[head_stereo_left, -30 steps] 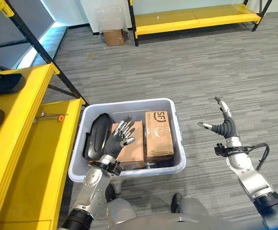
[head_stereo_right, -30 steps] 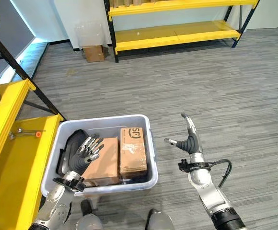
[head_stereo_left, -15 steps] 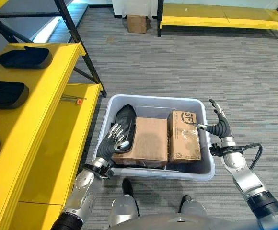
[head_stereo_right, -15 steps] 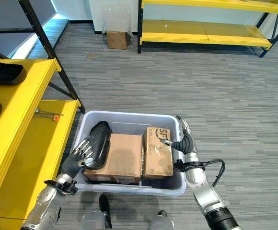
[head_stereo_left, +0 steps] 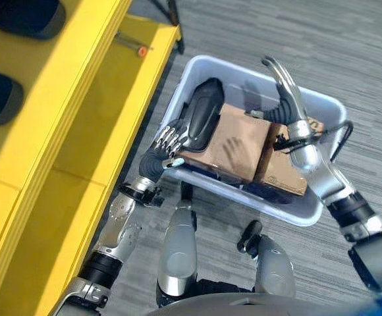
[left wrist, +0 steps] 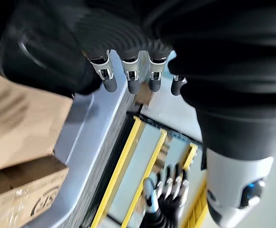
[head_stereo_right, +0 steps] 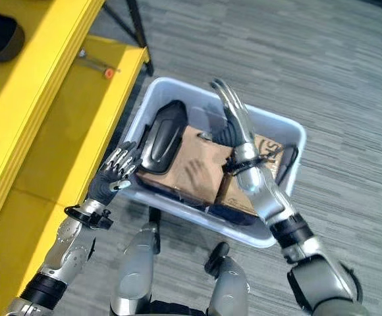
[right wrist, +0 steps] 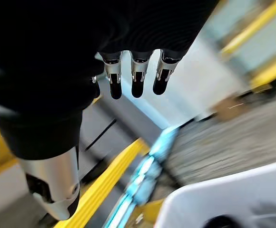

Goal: Move parts from the plastic box to the shelf.

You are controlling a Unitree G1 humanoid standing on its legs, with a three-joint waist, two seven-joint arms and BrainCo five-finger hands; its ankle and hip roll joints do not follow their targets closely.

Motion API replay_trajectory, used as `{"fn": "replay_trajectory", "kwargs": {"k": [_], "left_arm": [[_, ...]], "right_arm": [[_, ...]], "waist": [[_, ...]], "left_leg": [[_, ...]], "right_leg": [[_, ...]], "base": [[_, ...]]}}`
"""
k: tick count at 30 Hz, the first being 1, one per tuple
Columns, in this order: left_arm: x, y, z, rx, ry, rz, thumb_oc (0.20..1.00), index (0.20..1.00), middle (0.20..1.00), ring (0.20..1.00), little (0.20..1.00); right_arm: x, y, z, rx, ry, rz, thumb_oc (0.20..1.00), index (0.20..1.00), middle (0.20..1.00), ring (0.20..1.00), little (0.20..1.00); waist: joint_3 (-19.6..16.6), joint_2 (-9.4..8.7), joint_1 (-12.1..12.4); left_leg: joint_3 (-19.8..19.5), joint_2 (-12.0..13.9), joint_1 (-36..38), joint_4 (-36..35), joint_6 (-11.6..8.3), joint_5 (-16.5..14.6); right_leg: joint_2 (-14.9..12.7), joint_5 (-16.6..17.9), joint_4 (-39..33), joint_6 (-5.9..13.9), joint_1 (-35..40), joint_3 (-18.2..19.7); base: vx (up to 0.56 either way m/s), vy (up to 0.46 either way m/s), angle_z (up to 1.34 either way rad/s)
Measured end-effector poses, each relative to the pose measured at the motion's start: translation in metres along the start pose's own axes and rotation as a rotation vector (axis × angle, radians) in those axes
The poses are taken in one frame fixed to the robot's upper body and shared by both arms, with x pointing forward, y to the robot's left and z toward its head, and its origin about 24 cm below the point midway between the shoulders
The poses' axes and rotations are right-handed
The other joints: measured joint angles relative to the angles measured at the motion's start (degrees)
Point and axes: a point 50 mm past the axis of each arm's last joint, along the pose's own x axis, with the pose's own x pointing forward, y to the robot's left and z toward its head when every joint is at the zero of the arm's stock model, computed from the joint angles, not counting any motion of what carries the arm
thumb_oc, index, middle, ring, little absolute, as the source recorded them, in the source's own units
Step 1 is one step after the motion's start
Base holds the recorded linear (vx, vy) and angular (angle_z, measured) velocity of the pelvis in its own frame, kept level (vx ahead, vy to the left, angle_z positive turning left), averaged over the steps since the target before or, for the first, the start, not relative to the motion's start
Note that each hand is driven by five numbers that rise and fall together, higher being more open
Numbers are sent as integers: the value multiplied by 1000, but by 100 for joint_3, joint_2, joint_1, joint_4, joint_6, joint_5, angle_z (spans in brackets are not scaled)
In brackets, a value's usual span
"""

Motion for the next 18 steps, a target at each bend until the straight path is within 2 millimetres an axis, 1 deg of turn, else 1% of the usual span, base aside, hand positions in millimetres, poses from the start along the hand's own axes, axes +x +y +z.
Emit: {"fn": "replay_trajectory", "kwargs": {"k": [2,5,7,8,9,10,11,12,13,14,16,18], "left_arm": [[-9,2,-3,-7,23,6,1000,1000,1000,1000,1000],[-11,0,-1,-28,14,-11,1000,1000,1000,1000,1000],[-9,-1,0,-27,10,-24,1000,1000,1000,1000,1000],[-9,-1,0,-28,8,-28,1000,1000,1000,1000,1000],[-10,-1,0,-29,7,-37,1000,1000,1000,1000,1000],[-10,-2,1,-29,6,-49,1000,1000,1000,1000,1000],[-10,-4,0,-31,8,-57,1000,1000,1000,1000,1000],[-11,-4,0,-29,15,-62,1000,1000,1000,1000,1000],[-10,-5,-1,-21,28,-79,1000,1000,1000,1000,1000],[-10,-5,-1,-16,37,-87,1000,1000,1000,1000,1000],[-9,-6,-2,-15,43,-95,1000,1000,1000,1000,1000],[-8,-8,-2,-16,42,-103,1000,1000,1000,1000,1000]], "right_arm": [[-2,6,4,-22,-33,38,1000,1000,1000,1000,1000],[5,14,11,-61,-92,92,1000,1000,1000,1000,1000],[6,22,9,-91,-92,137,1000,1000,1000,1000,1000],[6,24,7,-107,-86,149,1000,1000,1000,1000,1000],[6,28,1,-134,-70,176,1000,1000,1000,1000,1000],[7,30,-2,-146,-60,188,1000,1000,1000,1000,1000],[9,30,-4,-165,-57,191,1000,1000,1000,1000,1000],[12,30,-6,-193,-56,194,1000,1000,1000,1000,1000],[20,29,-12,-252,-41,209,1000,1000,1000,1000,1000],[22,29,-17,-283,-20,212,1000,1000,1000,1000,1000],[24,33,-27,-331,25,238,1000,1000,1000,1000,1000],[24,38,-39,-384,70,267,1000,1000,1000,1000,1000]], "waist": [[30,10,171],[69,3,193],[69,3,290],[69,2,350],[66,0,347],[65,-3,381],[64,-4,478],[66,-5,492],[66,-6,489],[67,-7,518],[69,-8,635],[69,-8,695]], "left_leg": [[-104,-27,-56,28,-8,4],[-272,-55,-312,159,-43,18],[-338,-68,-401,210,-57,14],[-359,-99,-423,217,-93,-21],[-431,-170,-477,293,-92,-47],[-466,-180,-526,323,-93,-49],[-476,-185,-627,362,-77,-30],[-495,-201,-723,413,-98,-15],[-583,-241,-910,464,-102,19],[-616,-247,-998,469,-106,41],[-685,-265,-1076,470,-113,60],[-747,-277,-1139,469,-124,74]], "right_leg": [[-1,-76,115,-1,-5,-43],[-68,-210,356,-55,-174,-162],[-107,-290,503,-78,-269,-189],[-150,-368,589,-71,-298,-196],[-222,-500,744,-86,-313,-210],[-245,-539,799,-112,-355,-228],[-252,-556,877,-122,-450,-231],[-282,-577,957,-122,-545,-226],[-341,-614,1088,-108,-700,-286],[-359,-633,1129,-120,-761,-335],[-359,-648,1149,-132,-816,-378],[-366,-665,1152,-137,-839,-437]], "base": [[-56,-13,25],[-21,-11,25],[60,-46,15],[58,-41,27],[-16,-17,30],[-21,-31,26],[-25,-45,8],[-17,-35,18],[-24,-25,26],[-26,-16,26],[-21,-10,13],[-14,-3,12]]}}
